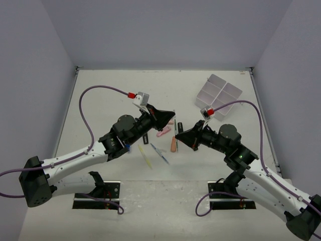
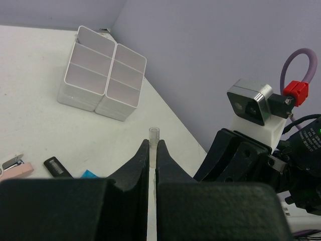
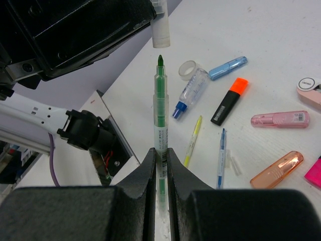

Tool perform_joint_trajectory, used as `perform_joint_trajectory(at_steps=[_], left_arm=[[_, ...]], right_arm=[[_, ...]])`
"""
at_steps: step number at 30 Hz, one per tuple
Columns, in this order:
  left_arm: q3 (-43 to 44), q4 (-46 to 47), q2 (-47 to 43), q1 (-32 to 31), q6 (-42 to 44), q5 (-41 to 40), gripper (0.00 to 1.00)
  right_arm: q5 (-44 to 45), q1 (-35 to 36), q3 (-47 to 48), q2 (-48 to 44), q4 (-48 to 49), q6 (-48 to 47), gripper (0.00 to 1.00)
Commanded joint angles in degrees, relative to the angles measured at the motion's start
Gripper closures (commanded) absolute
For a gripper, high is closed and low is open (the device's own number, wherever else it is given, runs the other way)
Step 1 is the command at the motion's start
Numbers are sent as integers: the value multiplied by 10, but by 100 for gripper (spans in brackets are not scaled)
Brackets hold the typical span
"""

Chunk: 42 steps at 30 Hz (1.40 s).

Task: Sort the stationery into containers
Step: Close the pen cap on the pen.

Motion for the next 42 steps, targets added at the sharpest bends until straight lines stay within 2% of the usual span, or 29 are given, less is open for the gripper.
perform_joint_trajectory(at_steps=[1, 32, 42], left_arm=[[24, 12, -8, 1, 10, -6, 100], [1, 31, 16, 1, -15, 39, 100], [-28, 31, -2, 0, -39, 46, 100]], right_arm=[[11, 3, 17, -6, 5, -10, 100], [51, 3, 48, 7, 1, -21, 100], [74, 3, 107, 19, 15, -38, 100]])
